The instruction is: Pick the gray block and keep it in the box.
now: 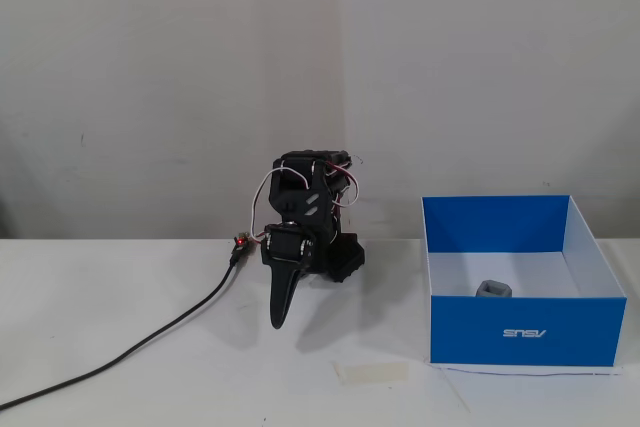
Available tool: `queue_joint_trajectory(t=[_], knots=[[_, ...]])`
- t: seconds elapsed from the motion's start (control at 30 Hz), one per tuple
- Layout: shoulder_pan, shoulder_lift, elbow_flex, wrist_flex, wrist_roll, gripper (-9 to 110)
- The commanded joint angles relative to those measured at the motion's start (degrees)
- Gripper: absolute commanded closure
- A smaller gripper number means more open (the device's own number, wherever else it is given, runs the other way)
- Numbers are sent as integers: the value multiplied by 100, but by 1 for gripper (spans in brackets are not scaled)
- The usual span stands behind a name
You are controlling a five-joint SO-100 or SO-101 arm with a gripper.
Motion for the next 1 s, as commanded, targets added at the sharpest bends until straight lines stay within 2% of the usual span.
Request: queue_joint_trajectory(t=[0.0,0.97], knots=[[88,703,62,44,53,101],[105,712,62,44,97,101]])
